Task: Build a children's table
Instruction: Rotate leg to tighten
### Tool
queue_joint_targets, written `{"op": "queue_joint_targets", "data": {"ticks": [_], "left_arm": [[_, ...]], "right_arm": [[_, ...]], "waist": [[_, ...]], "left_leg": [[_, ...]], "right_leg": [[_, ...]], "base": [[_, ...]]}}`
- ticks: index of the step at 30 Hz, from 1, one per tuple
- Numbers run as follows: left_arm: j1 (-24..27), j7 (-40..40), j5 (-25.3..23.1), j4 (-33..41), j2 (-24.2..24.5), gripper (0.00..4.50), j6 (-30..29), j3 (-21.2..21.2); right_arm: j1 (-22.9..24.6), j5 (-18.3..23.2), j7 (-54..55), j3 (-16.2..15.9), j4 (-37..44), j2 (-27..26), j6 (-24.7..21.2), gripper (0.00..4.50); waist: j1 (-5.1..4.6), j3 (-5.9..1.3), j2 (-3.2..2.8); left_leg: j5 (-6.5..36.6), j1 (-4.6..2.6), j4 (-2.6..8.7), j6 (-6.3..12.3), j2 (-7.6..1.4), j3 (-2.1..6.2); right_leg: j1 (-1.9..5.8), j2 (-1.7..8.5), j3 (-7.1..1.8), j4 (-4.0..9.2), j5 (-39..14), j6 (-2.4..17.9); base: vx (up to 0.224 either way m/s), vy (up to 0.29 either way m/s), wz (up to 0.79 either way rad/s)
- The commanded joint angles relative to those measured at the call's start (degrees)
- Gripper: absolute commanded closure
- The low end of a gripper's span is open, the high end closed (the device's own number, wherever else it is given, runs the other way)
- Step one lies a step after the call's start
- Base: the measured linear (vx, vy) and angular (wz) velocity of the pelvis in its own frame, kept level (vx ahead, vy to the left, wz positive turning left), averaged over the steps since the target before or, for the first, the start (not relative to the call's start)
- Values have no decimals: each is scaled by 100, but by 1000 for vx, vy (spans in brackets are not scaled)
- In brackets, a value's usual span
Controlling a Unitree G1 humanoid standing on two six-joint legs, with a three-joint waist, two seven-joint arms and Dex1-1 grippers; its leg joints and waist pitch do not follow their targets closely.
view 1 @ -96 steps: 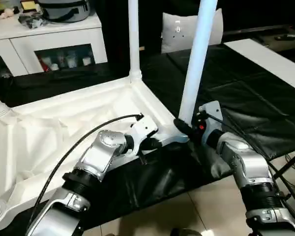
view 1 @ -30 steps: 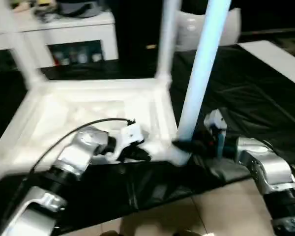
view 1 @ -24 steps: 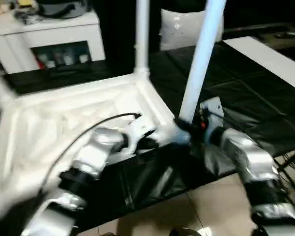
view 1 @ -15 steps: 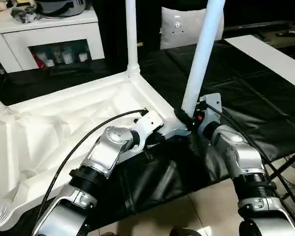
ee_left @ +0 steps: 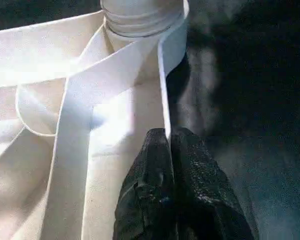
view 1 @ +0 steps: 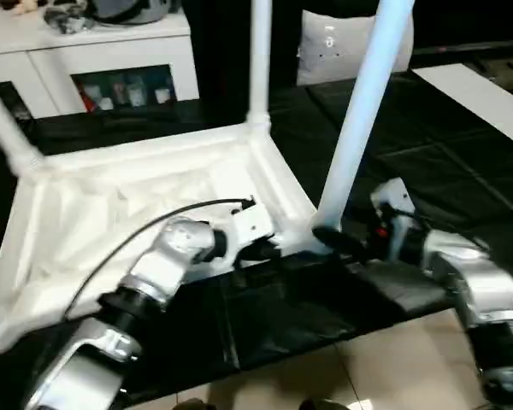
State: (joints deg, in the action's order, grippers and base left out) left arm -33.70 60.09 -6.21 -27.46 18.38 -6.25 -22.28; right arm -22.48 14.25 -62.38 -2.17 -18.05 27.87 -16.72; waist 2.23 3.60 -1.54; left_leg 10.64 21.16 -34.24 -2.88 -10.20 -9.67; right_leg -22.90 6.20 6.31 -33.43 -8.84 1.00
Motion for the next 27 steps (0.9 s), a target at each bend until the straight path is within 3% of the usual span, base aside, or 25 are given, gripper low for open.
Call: {"op": "queue_joint_targets", "data": {"ticks": [1,6,8,12,13,27], "left_arm": [[81,640,-95,-86,216,450,305,-392],[74,1466,-48,-61,559,450,713,-622],[46,1810,-44,-56,698,450,909,-736],[28,1945,-12,-47,729,450,990,-757],[19,2104,38,-14,757,450,1020,-776],[13,2359,168,-6,714,450,1049,-749]], "right_arm": [[-6,122,-418,-112,137,150,75,56],[-60,206,-1065,-296,103,370,123,56],[-118,195,-1315,-405,40,405,130,83],[-141,190,-1430,-491,37,405,102,102],[-130,234,-1569,-576,104,397,68,127],[-95,323,-1831,-780,236,239,64,236]], "waist": [[25,-423,51],[63,-427,52],[110,-427,38],[154,-433,47],[154,-434,51],[155,-440,63]], "left_leg": [[1439,-18,404,454,-267,66],[1422,-32,407,427,-288,55],[1421,-39,413,417,-299,50],[1393,-52,413,362,-302,48],[1375,-42,415,351,-302,46],[1318,-41,411,320,-299,46]], "right_leg": [[325,275,-273,430,-1974,1086],[312,275,-283,410,-1894,1158],[312,278,-289,398,-1883,1181],[311,283,-296,376,-1805,1226],[319,286,-298,371,-1805,1222],[316,286,-306,365,-1852,1193]], "base": [[0,0,0],[0,0,0],[0,0,0],[0,0,0],[0,0,0],[0,0,0]]}}
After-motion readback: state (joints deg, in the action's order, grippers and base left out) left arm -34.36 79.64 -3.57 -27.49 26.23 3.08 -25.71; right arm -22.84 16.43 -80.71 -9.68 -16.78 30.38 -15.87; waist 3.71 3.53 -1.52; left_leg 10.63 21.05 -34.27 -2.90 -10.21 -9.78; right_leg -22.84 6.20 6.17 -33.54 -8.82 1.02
